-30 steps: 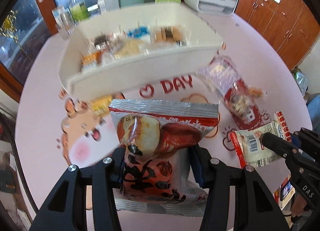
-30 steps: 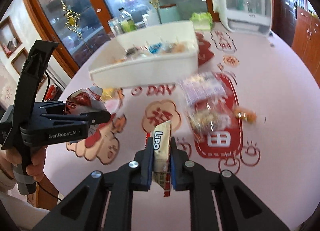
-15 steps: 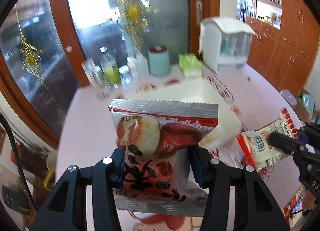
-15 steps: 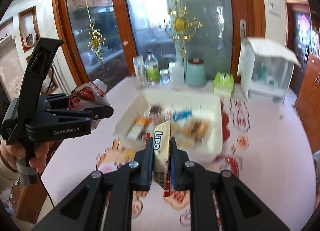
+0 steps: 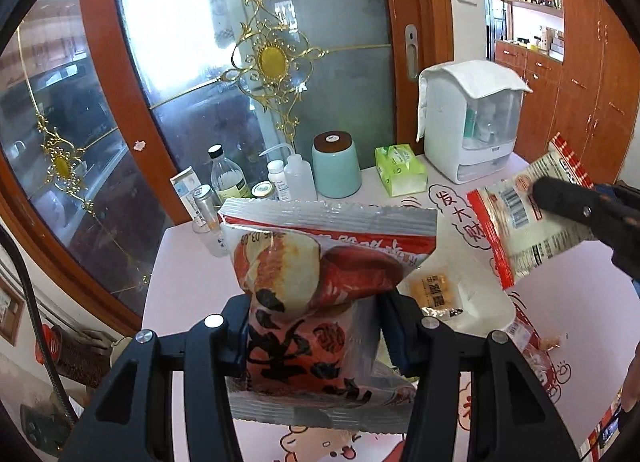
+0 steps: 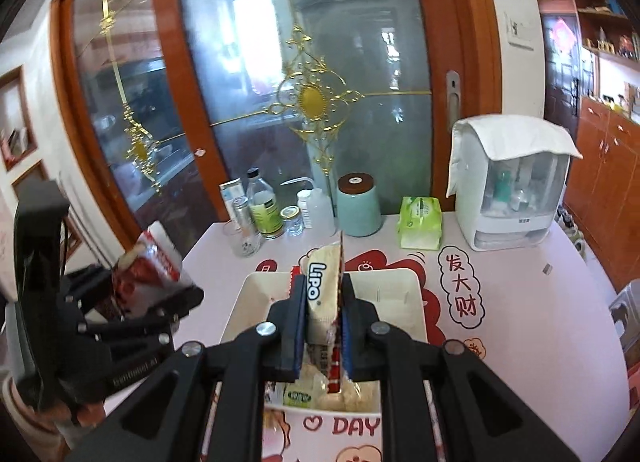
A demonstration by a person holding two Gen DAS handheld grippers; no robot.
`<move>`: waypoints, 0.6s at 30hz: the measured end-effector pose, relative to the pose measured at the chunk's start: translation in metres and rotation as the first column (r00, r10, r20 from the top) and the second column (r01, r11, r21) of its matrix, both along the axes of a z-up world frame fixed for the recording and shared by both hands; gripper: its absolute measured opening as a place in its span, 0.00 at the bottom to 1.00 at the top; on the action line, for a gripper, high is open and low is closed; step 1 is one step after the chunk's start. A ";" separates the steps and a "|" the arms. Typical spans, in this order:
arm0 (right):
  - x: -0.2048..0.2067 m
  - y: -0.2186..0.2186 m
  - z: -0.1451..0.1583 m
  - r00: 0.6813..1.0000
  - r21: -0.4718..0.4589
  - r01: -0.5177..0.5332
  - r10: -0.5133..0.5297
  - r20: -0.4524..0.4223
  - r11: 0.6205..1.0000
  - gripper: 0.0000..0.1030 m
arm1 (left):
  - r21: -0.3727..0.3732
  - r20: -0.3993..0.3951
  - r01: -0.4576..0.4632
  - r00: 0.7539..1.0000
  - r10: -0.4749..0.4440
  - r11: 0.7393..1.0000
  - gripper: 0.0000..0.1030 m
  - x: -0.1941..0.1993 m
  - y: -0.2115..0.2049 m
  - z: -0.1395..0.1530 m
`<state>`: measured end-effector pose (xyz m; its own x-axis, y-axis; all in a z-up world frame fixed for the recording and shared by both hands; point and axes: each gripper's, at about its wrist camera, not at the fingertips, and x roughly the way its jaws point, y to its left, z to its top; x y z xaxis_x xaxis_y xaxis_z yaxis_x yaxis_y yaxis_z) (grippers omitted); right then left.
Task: Organize snacks
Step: 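Carry both packets into the white tray and open both tools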
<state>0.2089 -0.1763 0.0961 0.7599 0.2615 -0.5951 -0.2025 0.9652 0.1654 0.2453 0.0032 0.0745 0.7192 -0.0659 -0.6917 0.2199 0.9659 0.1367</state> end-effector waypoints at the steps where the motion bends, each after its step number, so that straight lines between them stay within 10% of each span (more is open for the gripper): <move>1: 0.006 0.000 -0.003 1.000 0.006 0.012 -0.012 -0.009 1.000 0.15 | -0.001 -0.005 0.001 1.000 -0.001 1.000 0.49 0.004 -0.001 -0.004; 8: 0.046 0.000 -0.039 0.992 0.031 0.051 -0.047 -0.117 0.998 0.18 | 0.011 -0.060 -0.017 0.998 0.018 1.000 0.51 0.037 -0.004 -0.034; 11: 0.061 0.002 -0.055 0.982 0.022 0.057 -0.052 -0.179 0.998 0.20 | 0.027 -0.093 -0.025 0.995 0.028 0.999 0.77 0.049 -0.007 -0.048; 18: 0.062 -0.006 -0.077 0.968 0.013 0.085 -0.080 -0.239 0.996 0.42 | 0.008 -0.137 -0.068 0.988 0.068 0.998 0.82 0.058 0.003 -0.067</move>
<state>0.2712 -0.1826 0.0193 0.6163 0.2197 -0.7562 -0.0743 0.9722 0.2219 0.3032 0.0063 0.0079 0.6201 -0.0180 -0.7843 0.1707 0.9789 0.1125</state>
